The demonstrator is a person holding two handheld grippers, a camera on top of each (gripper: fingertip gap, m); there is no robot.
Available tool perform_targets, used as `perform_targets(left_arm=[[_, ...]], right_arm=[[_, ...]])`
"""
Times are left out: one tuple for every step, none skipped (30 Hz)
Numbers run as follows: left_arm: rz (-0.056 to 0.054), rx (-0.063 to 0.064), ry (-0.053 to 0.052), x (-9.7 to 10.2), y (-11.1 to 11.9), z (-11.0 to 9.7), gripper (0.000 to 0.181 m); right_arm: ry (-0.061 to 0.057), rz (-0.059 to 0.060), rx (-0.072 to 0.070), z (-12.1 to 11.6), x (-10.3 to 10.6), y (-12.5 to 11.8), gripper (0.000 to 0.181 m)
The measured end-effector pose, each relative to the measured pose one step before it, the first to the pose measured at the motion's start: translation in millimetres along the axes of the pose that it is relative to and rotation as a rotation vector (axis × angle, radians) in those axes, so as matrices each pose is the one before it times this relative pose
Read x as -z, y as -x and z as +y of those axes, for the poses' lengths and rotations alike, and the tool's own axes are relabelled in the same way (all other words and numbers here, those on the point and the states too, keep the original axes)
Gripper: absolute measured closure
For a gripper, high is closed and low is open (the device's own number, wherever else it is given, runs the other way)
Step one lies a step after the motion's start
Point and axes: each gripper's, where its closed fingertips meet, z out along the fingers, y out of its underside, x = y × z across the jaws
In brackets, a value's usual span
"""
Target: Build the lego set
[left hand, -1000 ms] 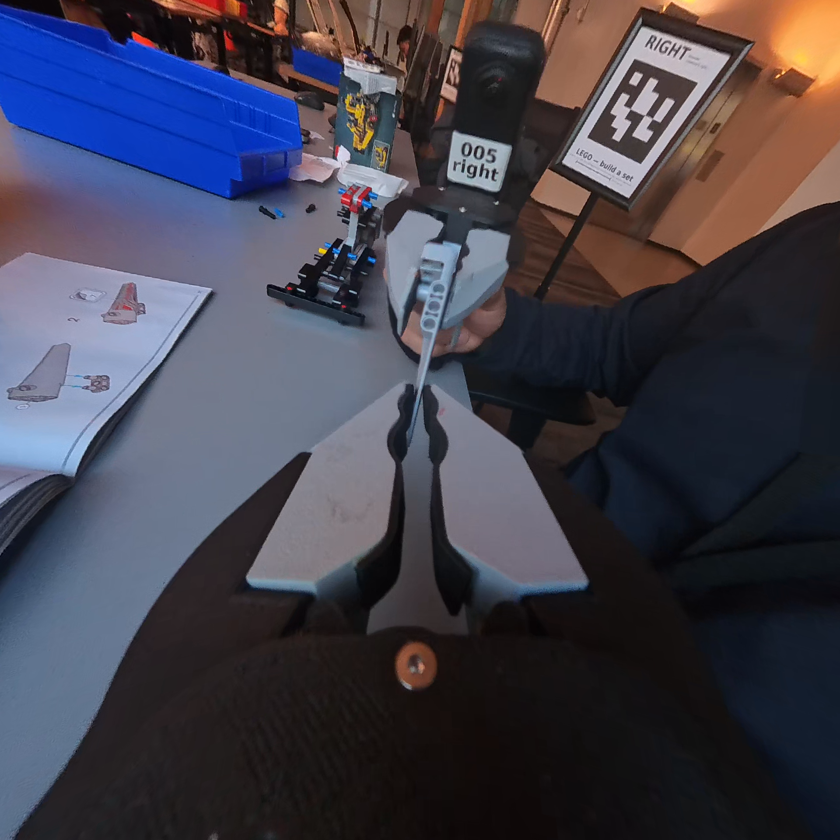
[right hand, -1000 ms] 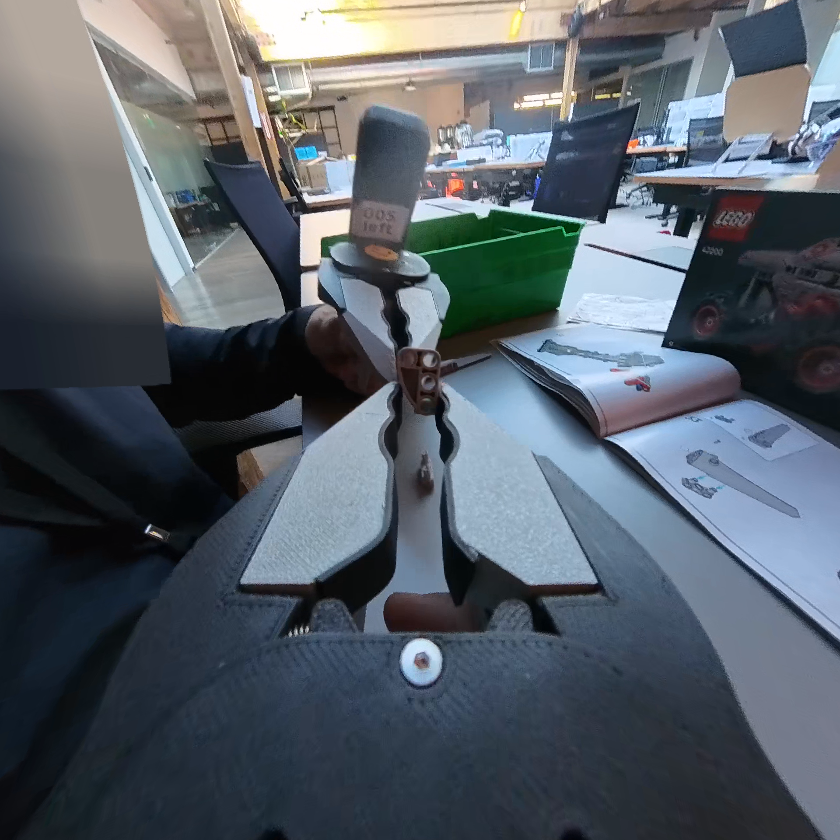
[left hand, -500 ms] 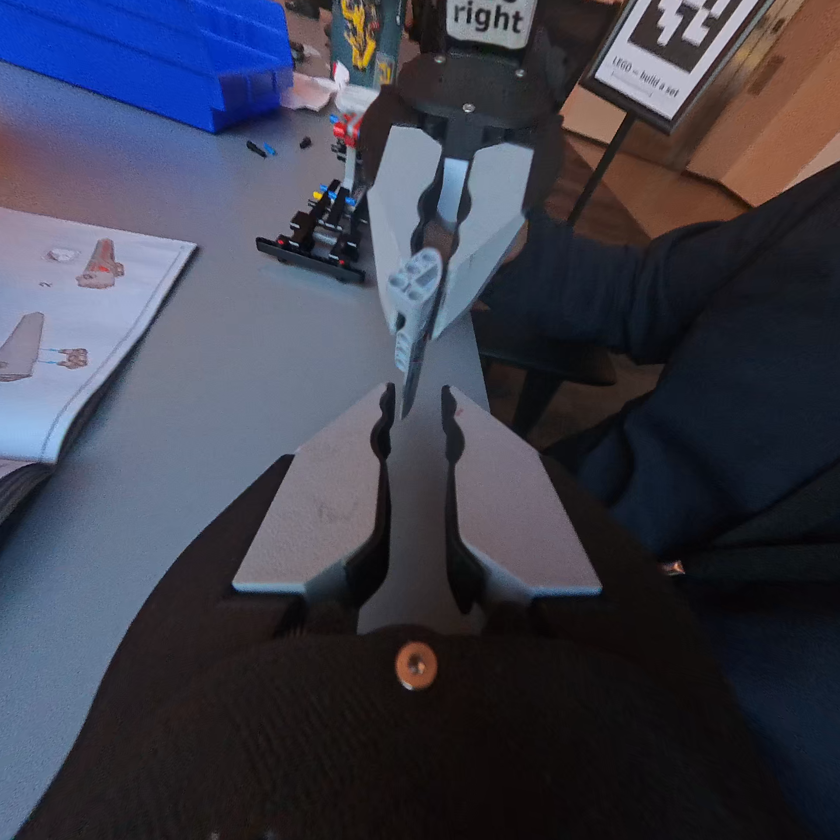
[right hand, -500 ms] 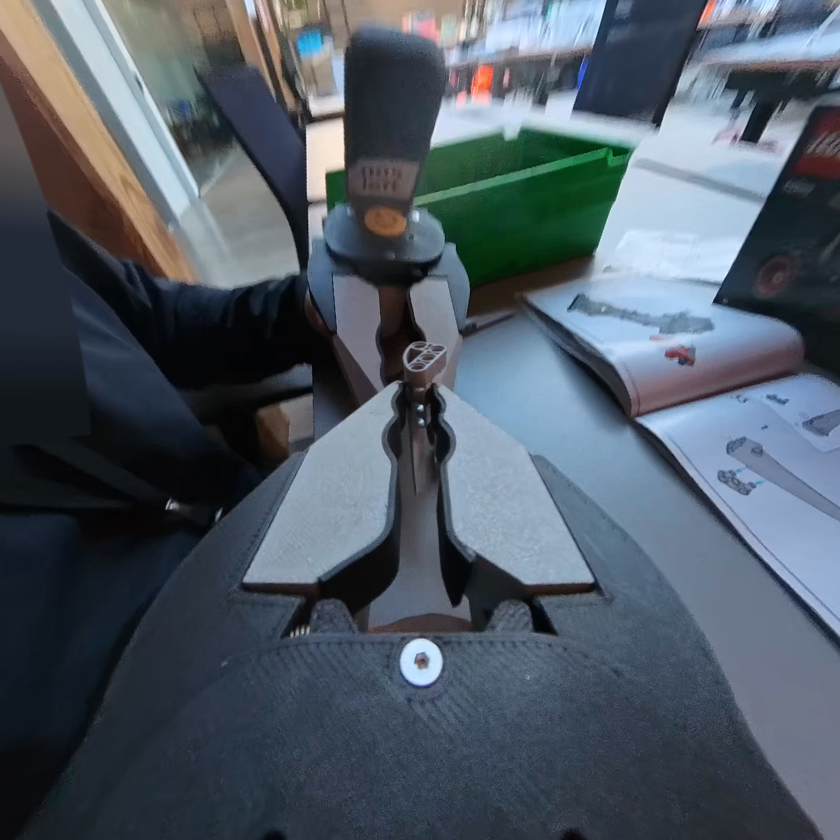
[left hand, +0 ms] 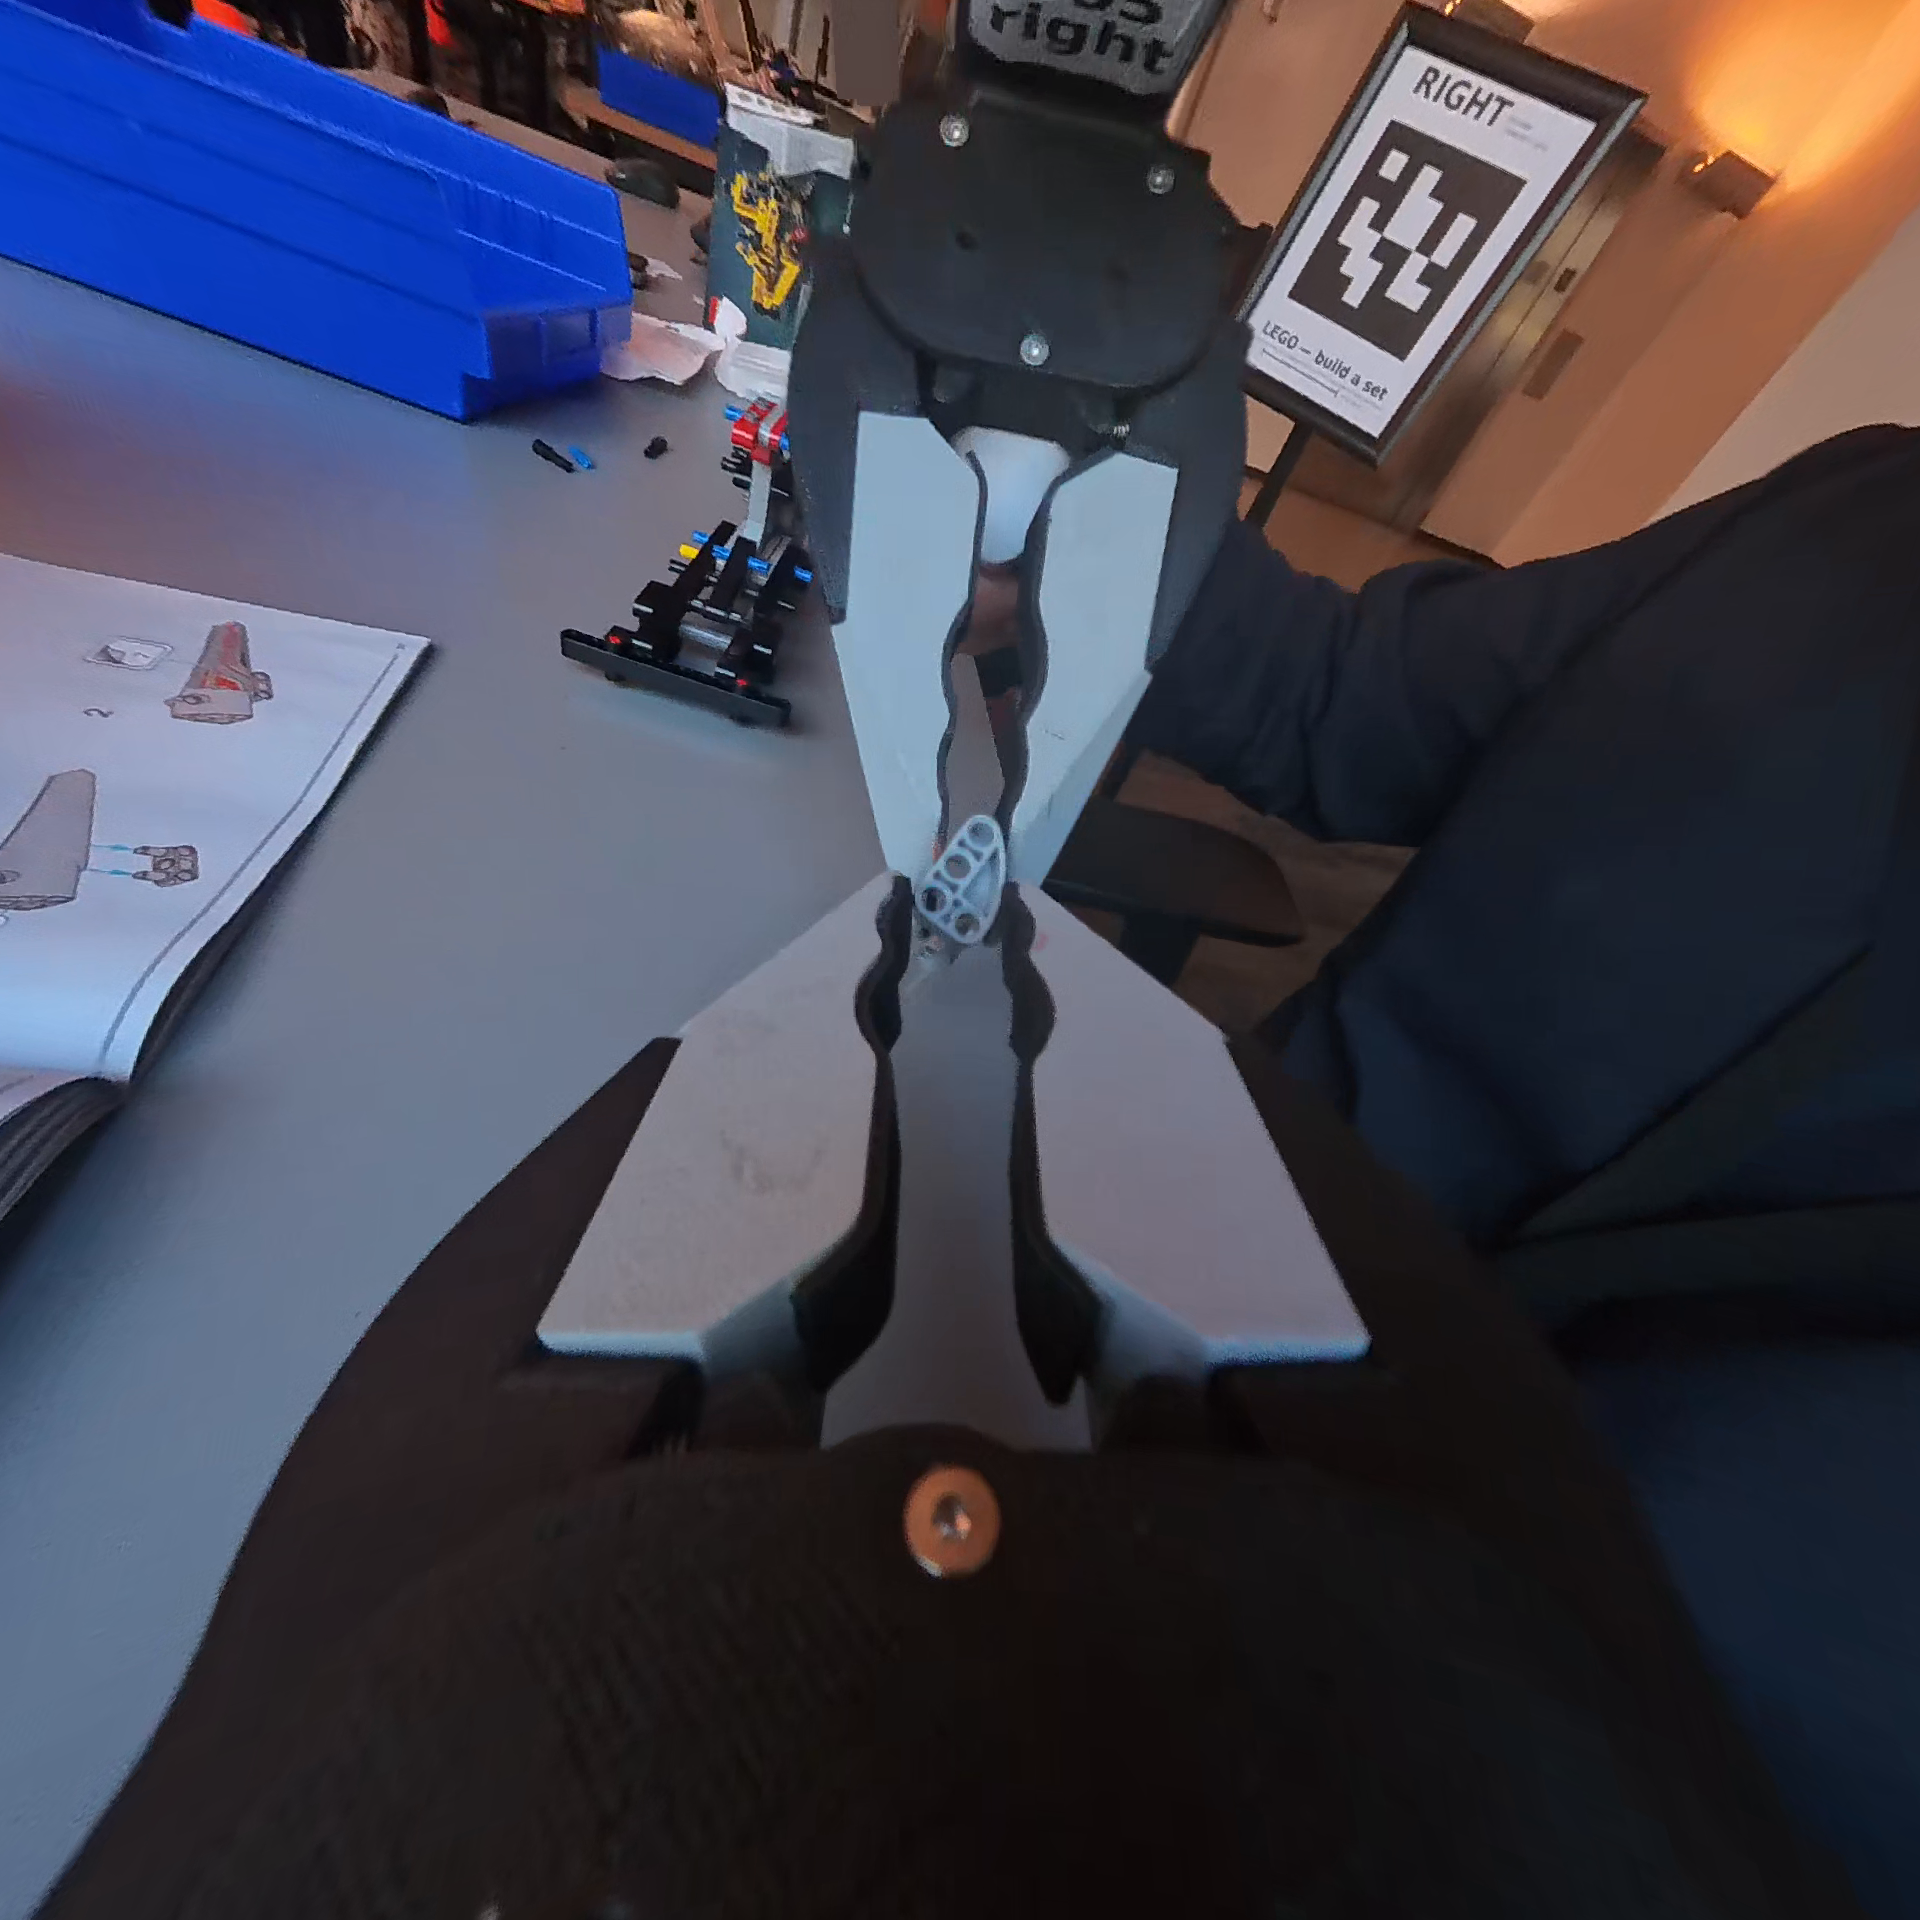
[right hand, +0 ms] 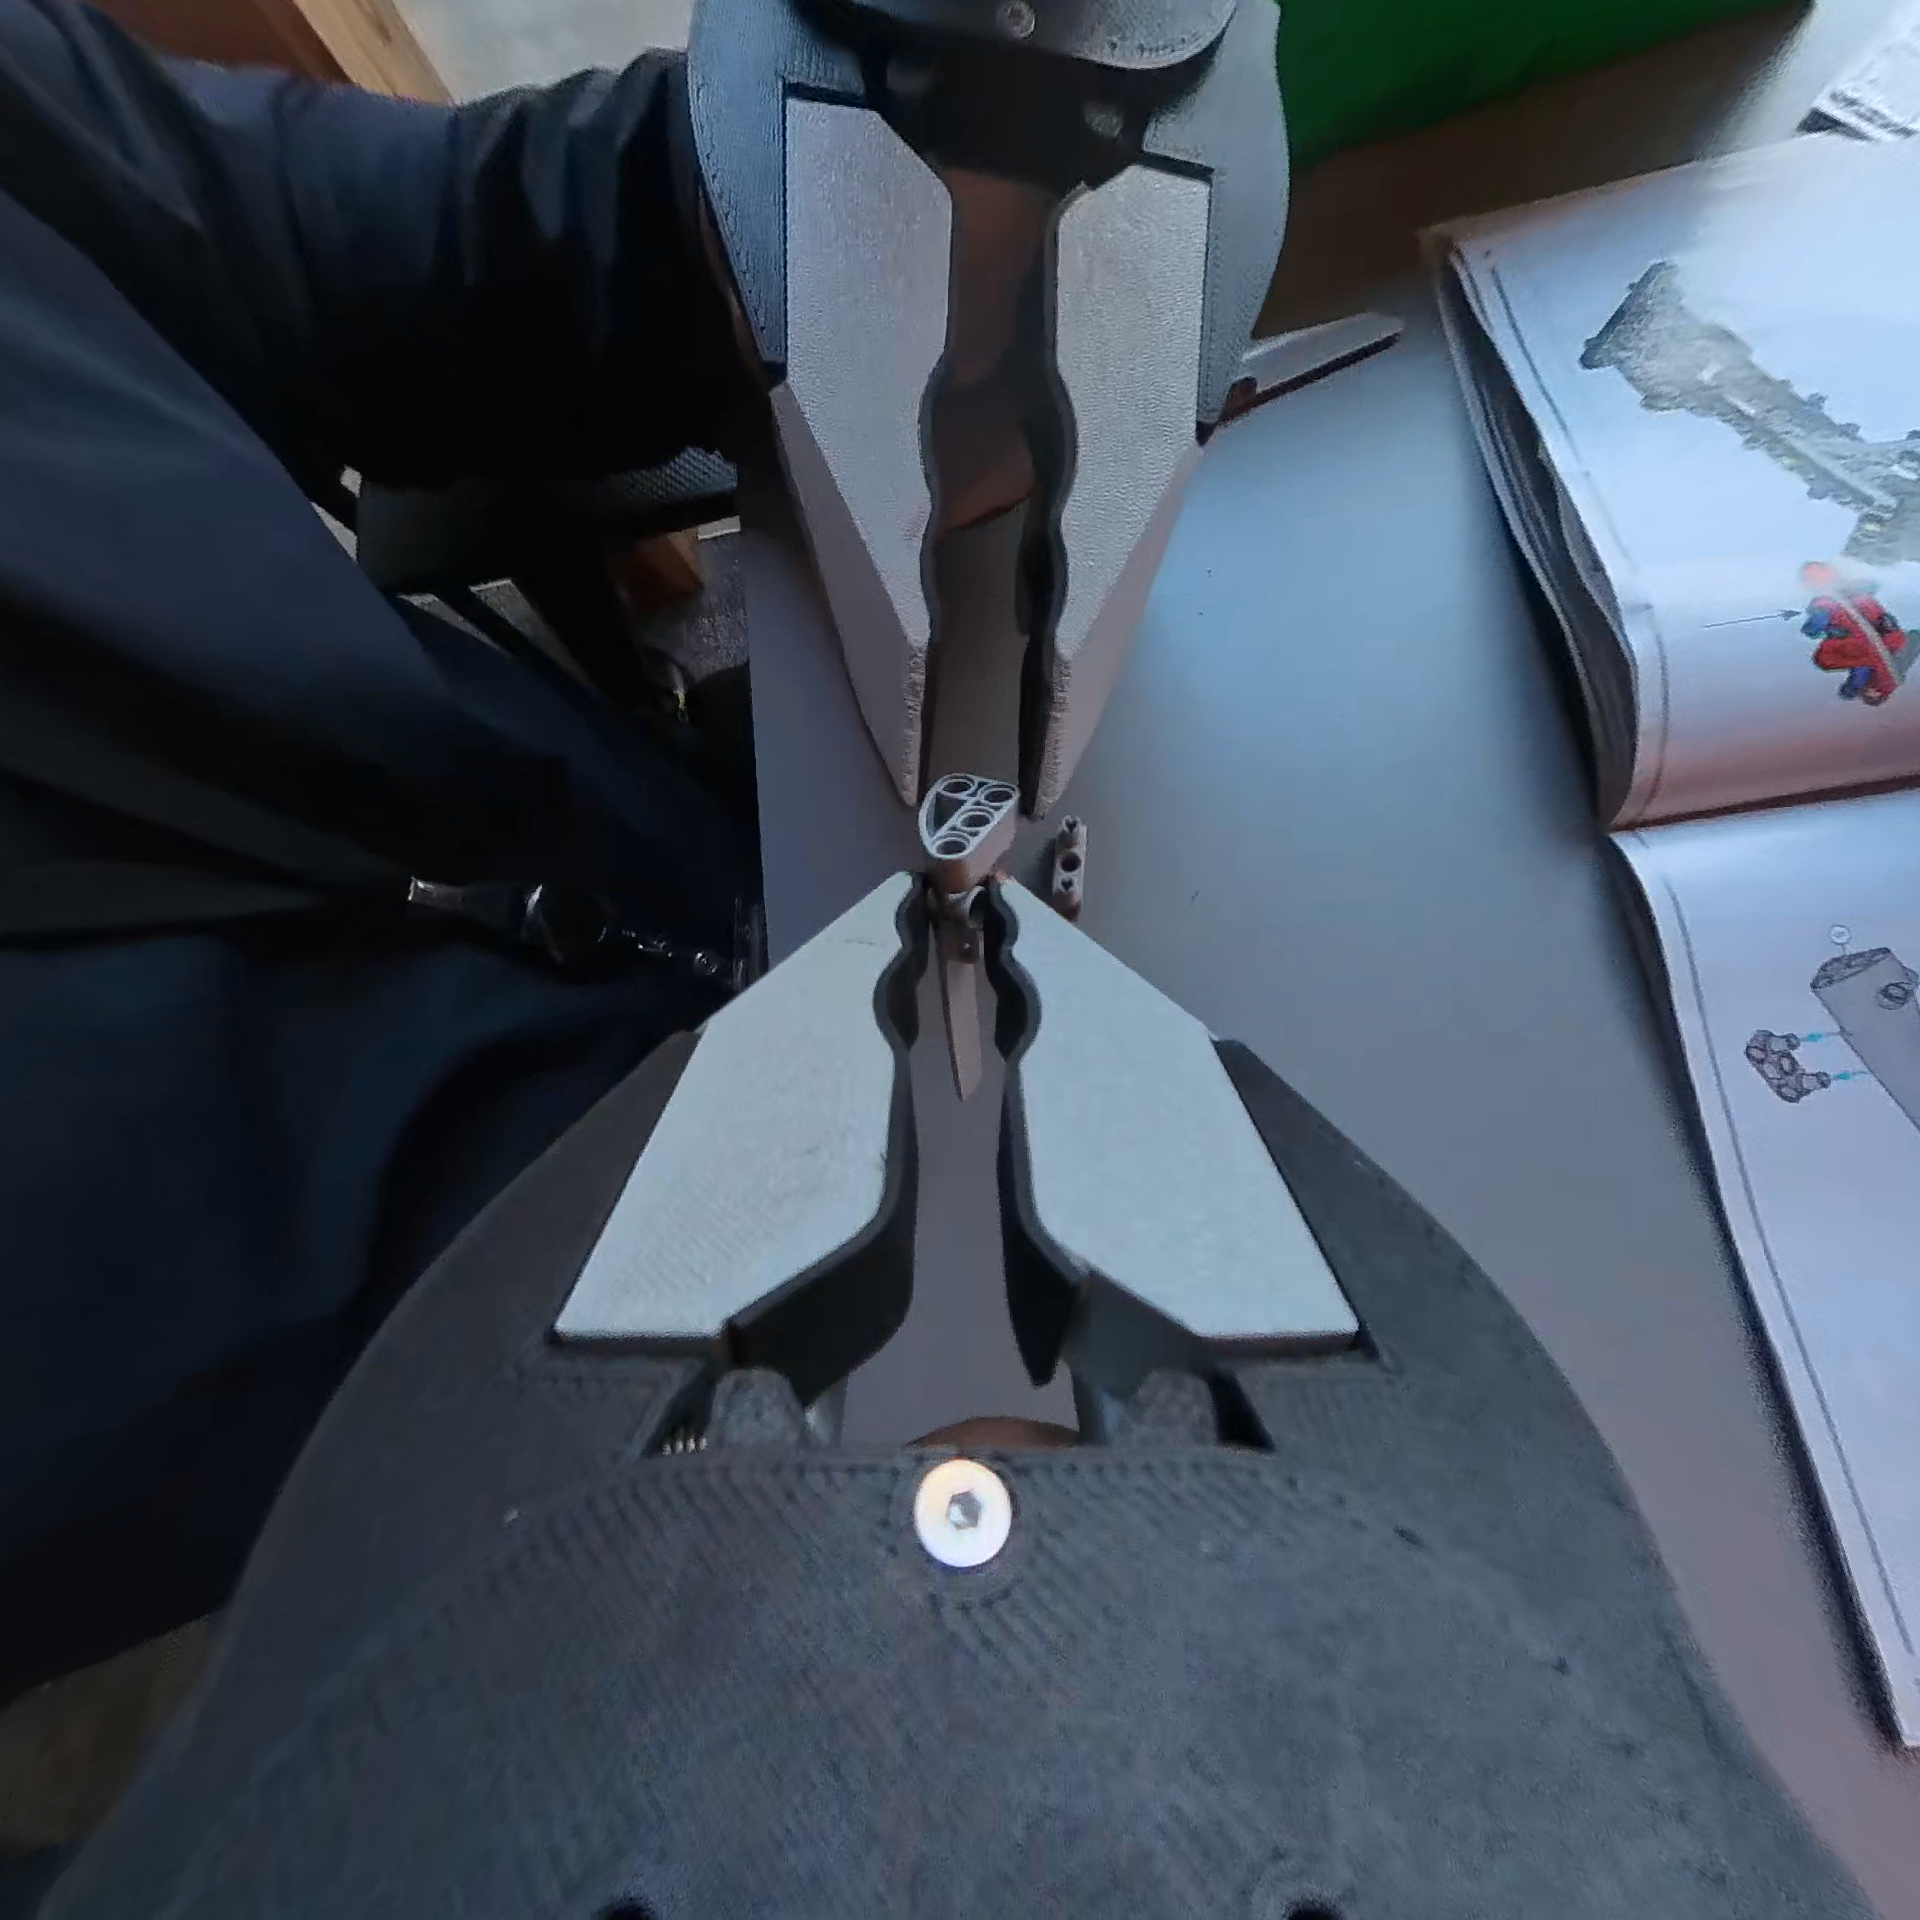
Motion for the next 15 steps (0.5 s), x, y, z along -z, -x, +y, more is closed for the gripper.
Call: perform_targets(left_arm=[[0.0055,-0.0011,0.0129,-1.89,-0.71,1.53,0.167],[0.0058,-0.0034,0.0174,-2.18,-1.07,2.25,0.166],[0.0010,-0.0090,0.0191,-1.98,-0.81,2.51,0.166],[-0.0041,-0.0159,0.0191,-1.23,-0.36,2.76,0.166],[-0.0069,-0.0156,0.0161,-0.52,0.08,2.27,0.166],[-0.0061,-0.0083,0.0100,-0.34,0.11,1.68,0.167],[-0.0033,0.0010,0.0055,-0.39,-0.01,1.51,0.167],[-0.0038,0.0050,0.0016,-0.03,0.22,1.25,0.167],[-0.0071,0.0038,-0.0030,0.34,0.33,0.63,0.167],[-0.0048,-0.0028,-0.0038,0.32,-0.55,0.29,0.167],[-0.0025,-0.0066,-0.0035,0.26,-1.01,0.41,0.167],[0.0120,-0.0029,0.0000,-0.34,-2.69,1.22,0.167],[0.0165,0.0083,0.0068,-1.20,-2.26,2.19,0.167],[0.0098,0.0171,0.0098,-1.57,-0.08,2.83,0.167],[0.0012,0.0172,0.0133,-1.52,1.70,2.81,0.166]], right_arm=[[0.0123,0.0023,0.0039,1.43,-0.93,0.52,0.175],[0.0116,-0.0014,0.0034,1.56,-0.73,1.10,0.174],[0.0100,-0.0012,0.0038,1.55,-0.64,1.14,0.175],[0.0113,0.0022,0.0045,2.04,-0.68,0.69,0.175],[0.0057,0.0069,0.0062,1.63,-0.91,0.22,0.175],[-0.0006,0.0077,0.0067,0.99,-1.24,0.03,0.175],[-0.0042,0.0050,0.0035,0.87,-1.16,0.02,0.175],[-0.0077,0.0021,-0.0013,0.59,-1.24,0.08,0.174],[-0.0124,0.0010,-0.0028,0.20,-1.13,0.09,0.174],[-0.0156,-0.0008,-0.0031,-0.25,-0.75,0.19,0.174],[-0.0130,-0.0056,-0.0033,-0.32,-0.40,0.90,0.174],[-0.0058,-0.0117,-0.0023,0.08,-0.24,1.93,0.175],[0.0060,-0.0137,0.0038,1.28,-0.66,2.92,0.175],[0.0160,0.0009,0.0114,2.39,-1.15,1.36,0.175],[0.0211,0.0144,0.0141,2.86,-1.49,-0.63,0.175]])
